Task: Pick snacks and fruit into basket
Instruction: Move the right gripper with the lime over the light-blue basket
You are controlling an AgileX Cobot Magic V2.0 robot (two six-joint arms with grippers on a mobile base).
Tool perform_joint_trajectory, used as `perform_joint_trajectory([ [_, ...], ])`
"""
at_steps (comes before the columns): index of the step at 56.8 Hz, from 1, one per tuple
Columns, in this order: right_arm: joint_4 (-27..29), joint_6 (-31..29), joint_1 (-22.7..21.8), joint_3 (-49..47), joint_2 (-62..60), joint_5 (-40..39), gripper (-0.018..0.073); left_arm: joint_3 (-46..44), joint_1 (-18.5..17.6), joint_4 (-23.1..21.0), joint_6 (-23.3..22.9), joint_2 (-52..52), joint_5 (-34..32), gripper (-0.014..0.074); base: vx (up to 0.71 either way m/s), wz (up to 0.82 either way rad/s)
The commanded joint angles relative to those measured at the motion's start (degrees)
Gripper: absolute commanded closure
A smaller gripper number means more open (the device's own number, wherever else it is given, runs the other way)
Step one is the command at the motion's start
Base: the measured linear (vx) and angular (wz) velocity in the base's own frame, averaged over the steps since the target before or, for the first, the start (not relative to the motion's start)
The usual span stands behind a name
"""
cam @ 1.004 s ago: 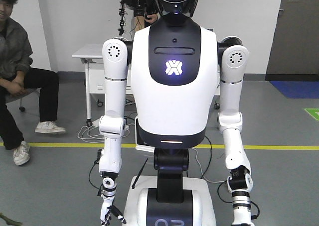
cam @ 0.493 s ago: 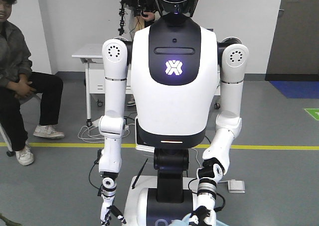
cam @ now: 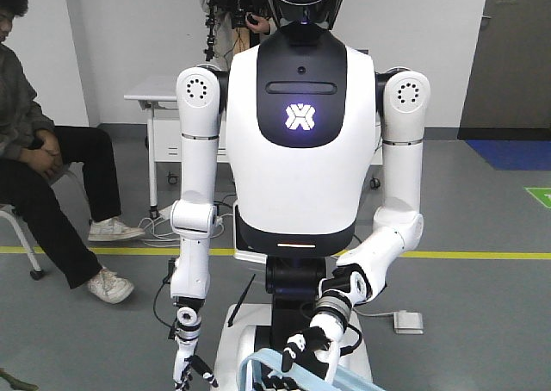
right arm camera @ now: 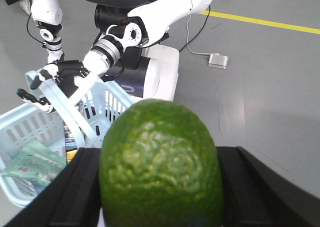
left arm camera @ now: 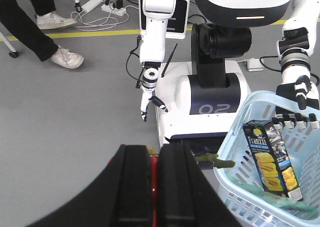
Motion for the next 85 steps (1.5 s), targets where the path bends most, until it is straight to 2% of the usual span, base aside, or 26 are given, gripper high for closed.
perform_joint_trajectory([
  [1,-1.2,-0.3,-0.1,-1.8,-0.1,-4.3,0.0566,-1.9,-0.1,0.1,-0.3,0.2,-4.4,0.0602,0.00,0.00],
  [85,-1.2,-0.3,-0.1,-1.8,-0.1,-4.3,0.0566,-1.9,-0.1,0.6,0.2,0.2,-4.3,0.0602,0.00,0.00],
])
